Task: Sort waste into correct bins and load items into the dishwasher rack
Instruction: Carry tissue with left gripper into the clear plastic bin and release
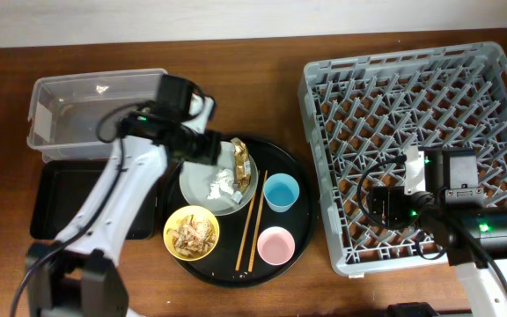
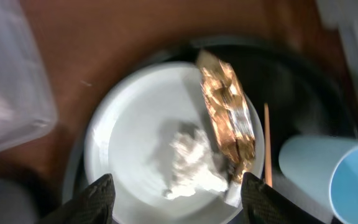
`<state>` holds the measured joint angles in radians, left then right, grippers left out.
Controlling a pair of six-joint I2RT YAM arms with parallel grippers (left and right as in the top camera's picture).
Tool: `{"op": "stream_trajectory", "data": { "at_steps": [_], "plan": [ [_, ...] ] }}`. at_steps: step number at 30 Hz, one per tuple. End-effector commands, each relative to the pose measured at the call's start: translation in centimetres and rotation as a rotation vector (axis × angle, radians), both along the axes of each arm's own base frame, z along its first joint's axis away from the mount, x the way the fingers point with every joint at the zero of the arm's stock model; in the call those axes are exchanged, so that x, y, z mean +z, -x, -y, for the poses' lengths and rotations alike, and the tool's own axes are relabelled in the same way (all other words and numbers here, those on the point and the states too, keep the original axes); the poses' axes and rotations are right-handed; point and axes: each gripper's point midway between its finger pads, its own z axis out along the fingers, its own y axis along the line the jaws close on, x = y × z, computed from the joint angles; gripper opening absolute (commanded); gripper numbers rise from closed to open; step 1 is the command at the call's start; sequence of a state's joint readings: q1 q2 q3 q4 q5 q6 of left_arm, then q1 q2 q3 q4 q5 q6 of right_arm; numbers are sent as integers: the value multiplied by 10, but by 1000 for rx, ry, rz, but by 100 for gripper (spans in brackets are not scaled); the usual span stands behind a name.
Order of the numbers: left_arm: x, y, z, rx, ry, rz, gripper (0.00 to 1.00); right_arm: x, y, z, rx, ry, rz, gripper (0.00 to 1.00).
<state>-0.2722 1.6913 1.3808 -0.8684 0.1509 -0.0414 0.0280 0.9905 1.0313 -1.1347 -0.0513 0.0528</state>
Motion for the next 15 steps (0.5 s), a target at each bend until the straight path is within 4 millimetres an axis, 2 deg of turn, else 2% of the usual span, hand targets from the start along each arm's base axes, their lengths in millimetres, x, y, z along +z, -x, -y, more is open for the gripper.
{"op": "stream_trajectory", "data": {
  "at_steps": [1, 2, 4, 5, 7, 8, 11, 12, 14, 15],
  "plan": [
    [-62, 28, 13, -61, -44, -167, 64, 7, -2, 0, -6, 3, 18, 99],
    [-79, 33, 15, -69, -59, -211, 64, 7, -2, 0, -6, 3, 18, 99],
    [-100, 36, 15, -71, -75, -263, 61, 7, -2, 0, -6, 3, 18, 99],
    [-111, 38, 14, -71, -83, -291, 50, 7, -2, 0, -6, 3, 18, 99],
    [-120, 40, 14, -71, -90, -314, 13, 7, -2, 0, -6, 3, 16, 99],
    [-113, 36, 15, -71, -85, -298, 0, 7, -2, 0, -6, 3, 16, 99],
    [-75, 17, 17, -62, -59, -201, 0, 7, -2, 0, -6, 3, 15, 99],
    [-49, 4, 12, -41, -50, -125, 0, 7, -2, 0, -6, 3, 15, 99],
    [-1, -19, -14, 34, -85, 28, 0, 7, -2, 0, -6, 3, 15, 99],
    [25, -31, -38, 102, -126, 118, 0, 7, -2, 0, -6, 3, 15, 99]
  ]
}}
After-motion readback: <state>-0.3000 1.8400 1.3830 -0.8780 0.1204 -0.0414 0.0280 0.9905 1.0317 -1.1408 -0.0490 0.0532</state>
